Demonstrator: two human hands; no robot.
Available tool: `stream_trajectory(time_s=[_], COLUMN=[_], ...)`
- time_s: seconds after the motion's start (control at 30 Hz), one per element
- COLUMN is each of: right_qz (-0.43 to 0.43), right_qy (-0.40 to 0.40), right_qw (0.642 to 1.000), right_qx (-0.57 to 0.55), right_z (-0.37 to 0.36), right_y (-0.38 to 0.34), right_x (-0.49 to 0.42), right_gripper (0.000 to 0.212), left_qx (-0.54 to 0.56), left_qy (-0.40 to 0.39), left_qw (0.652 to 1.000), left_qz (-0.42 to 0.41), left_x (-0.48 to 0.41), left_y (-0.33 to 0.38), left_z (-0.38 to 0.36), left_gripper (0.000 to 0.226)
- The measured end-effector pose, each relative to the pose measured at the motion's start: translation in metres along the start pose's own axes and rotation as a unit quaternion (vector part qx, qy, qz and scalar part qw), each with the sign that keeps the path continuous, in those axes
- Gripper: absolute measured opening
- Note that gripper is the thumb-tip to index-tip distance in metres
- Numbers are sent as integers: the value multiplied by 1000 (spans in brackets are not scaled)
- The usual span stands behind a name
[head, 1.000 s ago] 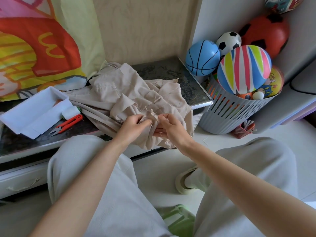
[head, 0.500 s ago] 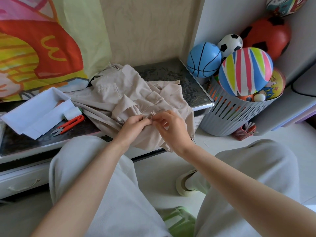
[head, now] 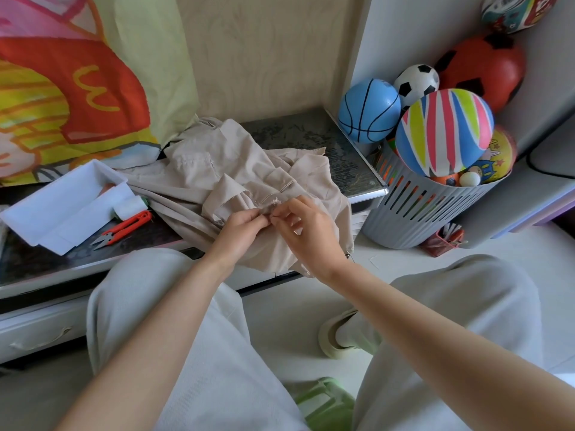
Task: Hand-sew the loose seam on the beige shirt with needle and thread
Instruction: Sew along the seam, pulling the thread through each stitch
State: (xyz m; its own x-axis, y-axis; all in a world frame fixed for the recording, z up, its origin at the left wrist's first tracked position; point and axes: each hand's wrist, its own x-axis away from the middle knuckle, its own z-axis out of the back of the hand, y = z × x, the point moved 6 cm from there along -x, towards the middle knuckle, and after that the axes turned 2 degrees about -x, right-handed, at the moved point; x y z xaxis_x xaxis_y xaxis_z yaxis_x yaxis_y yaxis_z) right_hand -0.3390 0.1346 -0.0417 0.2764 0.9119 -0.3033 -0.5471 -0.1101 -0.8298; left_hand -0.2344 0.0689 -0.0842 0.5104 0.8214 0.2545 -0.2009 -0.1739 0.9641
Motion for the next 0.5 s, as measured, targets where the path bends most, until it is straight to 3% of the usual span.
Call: stream_trajectory(time_s=[0.13,0.3,0.5], right_qz=[-14,-115,-241], right_qy=[20,36,0], right_qw=[994,947,969], right_qx=[-111,-298,-60], right_z=[5,6,16], right_y=[-10,-5,46], right_x=[0,-3,25], right_gripper=[11,15,15], left_qx=[-80,-84,-49], left_qy=[47,81,106], left_qw=[996,993,993], left_qz=[-6,-4,10], left_x=[-7,-10,-7], left_y=[-4,-6,-5], left_z=[6,11,14], left_gripper=[20,21,22])
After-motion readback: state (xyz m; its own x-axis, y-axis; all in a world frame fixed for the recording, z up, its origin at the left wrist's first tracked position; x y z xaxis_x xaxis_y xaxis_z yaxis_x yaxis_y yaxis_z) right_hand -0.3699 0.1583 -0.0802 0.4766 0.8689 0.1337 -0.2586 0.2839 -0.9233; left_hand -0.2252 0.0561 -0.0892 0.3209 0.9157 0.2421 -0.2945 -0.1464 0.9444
